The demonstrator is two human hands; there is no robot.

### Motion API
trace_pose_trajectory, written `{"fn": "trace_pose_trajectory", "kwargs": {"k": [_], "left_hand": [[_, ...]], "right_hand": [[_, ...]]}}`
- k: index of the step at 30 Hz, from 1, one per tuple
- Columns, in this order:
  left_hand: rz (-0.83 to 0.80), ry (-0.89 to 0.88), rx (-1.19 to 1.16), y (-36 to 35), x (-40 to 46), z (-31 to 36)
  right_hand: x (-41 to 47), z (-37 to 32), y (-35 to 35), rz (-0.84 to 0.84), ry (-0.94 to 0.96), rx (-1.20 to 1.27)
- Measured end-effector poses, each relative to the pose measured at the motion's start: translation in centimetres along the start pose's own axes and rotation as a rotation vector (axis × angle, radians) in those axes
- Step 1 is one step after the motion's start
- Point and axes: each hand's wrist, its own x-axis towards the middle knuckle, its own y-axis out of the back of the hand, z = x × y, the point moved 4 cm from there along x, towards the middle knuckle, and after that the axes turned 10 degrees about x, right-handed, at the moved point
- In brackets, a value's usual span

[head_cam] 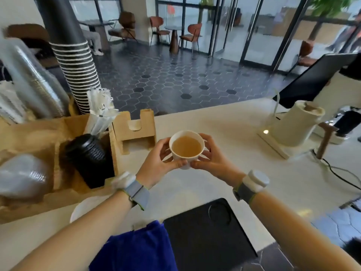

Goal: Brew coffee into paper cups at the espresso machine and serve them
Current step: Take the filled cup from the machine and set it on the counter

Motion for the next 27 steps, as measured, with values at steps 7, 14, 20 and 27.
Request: {"fn": "trace_pose_trajectory", "kwargs": {"k": [7, 14, 20, 27], "left_hand": [[0.106, 0.079, 0.035, -1.4, 4.4, -1.7], [0.173, 0.158, 0.058, -2.0, 8.5, -3.7], [0.181, 0.236, 0.109, -1.8, 11.3, -5.8], [0.238, 0.251, 0.164, -1.9, 14.0, -7.3]], "right_hand": [[6.6, 1.9, 3.1, -0.125, -0.009, -0.019], [12.8, 4.3, 4.9, -0.195, -0.006, 0.011], [17.2, 5.9, 5.1, -0.263, -0.029, 0.021], [21.1, 6.9, 5.4, -0.292, -0.011, -0.016]]}}
